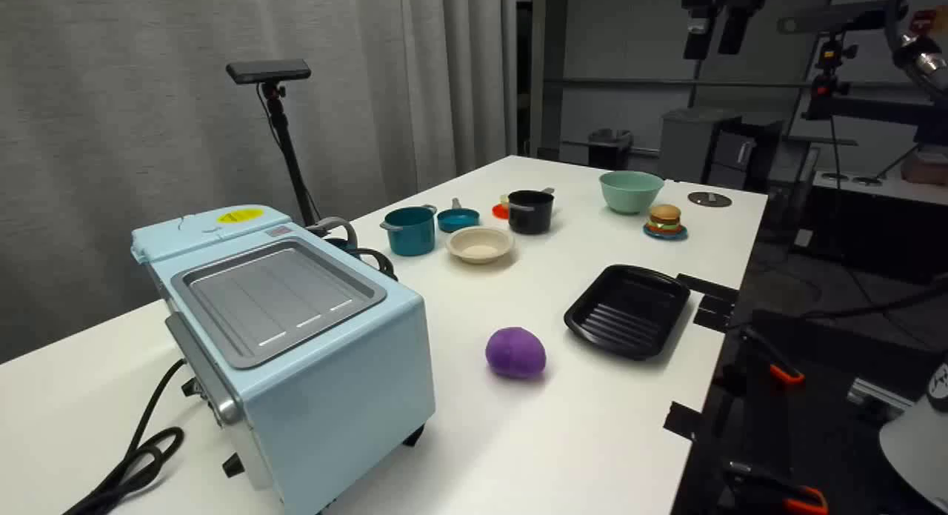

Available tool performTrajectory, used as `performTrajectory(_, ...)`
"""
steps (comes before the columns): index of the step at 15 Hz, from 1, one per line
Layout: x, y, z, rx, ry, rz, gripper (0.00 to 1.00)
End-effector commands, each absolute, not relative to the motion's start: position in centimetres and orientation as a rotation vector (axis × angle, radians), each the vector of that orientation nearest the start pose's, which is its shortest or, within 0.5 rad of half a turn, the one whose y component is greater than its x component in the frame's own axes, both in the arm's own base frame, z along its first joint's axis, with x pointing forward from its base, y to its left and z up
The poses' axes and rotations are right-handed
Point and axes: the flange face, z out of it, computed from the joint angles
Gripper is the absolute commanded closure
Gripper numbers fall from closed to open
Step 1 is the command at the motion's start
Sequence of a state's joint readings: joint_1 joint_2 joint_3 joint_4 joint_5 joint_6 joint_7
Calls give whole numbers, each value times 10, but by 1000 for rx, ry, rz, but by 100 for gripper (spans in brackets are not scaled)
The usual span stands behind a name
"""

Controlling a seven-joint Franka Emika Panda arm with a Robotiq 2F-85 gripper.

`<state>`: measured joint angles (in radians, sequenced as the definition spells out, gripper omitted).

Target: Put the purple plushie in the white bowl

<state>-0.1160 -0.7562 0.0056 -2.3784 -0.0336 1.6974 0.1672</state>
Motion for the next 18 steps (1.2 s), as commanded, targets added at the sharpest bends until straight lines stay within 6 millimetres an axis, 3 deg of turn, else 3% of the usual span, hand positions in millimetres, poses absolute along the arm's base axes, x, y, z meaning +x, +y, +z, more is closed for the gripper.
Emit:
performTrajectory(1, 325, -39, 582, -3145, 436, -118, 0)
performTrajectory(12, 325, -39, 582, -3145, 436, -119, 0)
performTrajectory(15, 341, -27, 572, -3147, 410, -102, 0)
performTrajectory(18, 366, -2, 557, -3154, 341, -106, 0)
